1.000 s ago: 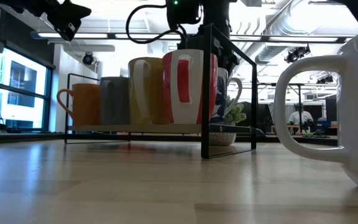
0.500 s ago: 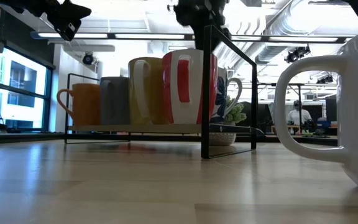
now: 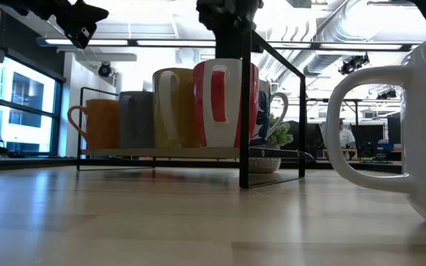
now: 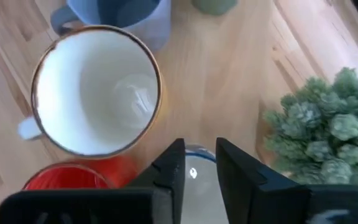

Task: Place coffee mugs
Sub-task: Put the left blue patterned mug on the shelf, then put the green mug on the shelf

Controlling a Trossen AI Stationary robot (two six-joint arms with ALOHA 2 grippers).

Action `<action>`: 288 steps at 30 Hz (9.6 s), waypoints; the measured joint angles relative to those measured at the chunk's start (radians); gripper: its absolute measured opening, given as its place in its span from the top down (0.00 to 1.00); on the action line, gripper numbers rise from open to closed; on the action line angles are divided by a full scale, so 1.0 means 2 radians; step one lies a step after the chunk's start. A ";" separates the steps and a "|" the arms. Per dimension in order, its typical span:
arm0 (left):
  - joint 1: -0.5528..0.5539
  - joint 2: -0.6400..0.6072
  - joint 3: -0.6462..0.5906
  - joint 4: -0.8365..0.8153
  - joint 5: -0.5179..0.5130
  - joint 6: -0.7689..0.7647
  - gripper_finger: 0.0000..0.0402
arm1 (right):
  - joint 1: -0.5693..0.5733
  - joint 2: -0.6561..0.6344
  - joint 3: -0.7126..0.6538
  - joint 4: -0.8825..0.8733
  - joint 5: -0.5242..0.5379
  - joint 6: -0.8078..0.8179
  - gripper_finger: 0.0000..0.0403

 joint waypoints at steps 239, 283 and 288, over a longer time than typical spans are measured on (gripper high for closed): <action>0.000 0.012 0.000 0.124 -0.064 -0.039 0.55 | 0.283 -0.082 -0.432 0.362 -0.138 0.092 0.67; 0.000 0.012 0.000 0.099 -0.065 -0.017 0.55 | 0.216 -0.109 -0.102 0.187 0.064 0.087 1.00; 0.000 0.012 0.000 0.092 -0.065 -0.016 0.55 | 0.151 -0.109 -0.064 0.168 0.100 0.057 1.00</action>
